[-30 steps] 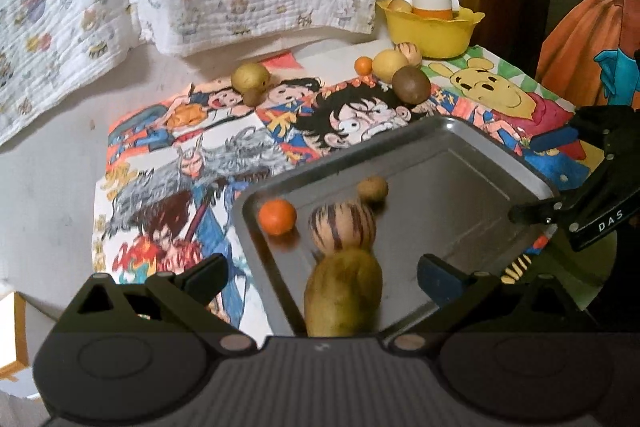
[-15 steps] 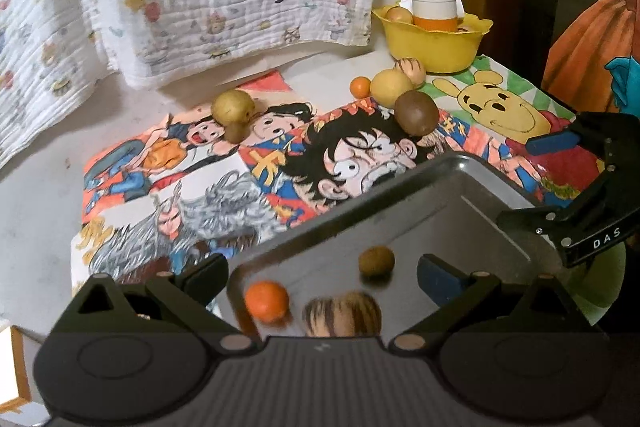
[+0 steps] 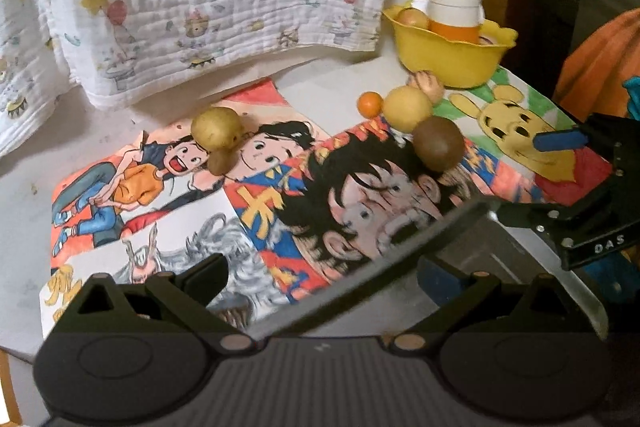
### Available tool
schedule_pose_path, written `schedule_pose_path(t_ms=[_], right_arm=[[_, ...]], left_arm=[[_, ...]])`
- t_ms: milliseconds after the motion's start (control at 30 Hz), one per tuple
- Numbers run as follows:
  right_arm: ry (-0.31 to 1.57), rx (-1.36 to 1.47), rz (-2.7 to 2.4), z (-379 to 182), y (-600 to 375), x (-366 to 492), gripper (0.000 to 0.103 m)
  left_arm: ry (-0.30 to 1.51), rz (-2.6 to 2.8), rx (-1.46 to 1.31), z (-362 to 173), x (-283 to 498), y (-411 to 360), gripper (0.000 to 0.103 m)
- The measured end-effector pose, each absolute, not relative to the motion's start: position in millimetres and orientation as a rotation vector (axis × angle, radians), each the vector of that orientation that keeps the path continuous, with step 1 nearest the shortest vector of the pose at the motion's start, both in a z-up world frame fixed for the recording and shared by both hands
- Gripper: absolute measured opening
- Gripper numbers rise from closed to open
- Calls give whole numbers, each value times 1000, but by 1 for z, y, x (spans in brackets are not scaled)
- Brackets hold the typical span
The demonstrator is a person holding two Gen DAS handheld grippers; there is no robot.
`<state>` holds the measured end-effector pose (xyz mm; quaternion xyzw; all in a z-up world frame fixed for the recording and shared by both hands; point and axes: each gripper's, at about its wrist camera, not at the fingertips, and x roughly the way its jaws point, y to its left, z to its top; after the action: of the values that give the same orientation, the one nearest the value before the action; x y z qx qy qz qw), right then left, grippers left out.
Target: Organize fruits
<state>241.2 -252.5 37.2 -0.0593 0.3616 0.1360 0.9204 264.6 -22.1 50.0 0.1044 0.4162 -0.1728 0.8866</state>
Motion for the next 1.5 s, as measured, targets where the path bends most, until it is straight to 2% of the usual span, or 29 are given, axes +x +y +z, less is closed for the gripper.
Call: schedule_pose_path(t_ms=[500, 967, 1400, 1500], right_arm=[[735, -30, 229, 25, -227, 306, 102], [742, 41, 44, 2, -219, 325, 95], [765, 65, -39, -10, -218, 329, 84], [773, 76, -46, -12, -217, 331, 78]], left_arm=[[838, -296, 206, 26, 350, -7, 103], [783, -230, 115, -18, 399, 23, 102], [780, -223, 100, -28, 415, 20, 89], [785, -222, 98, -30, 418, 19, 85]])
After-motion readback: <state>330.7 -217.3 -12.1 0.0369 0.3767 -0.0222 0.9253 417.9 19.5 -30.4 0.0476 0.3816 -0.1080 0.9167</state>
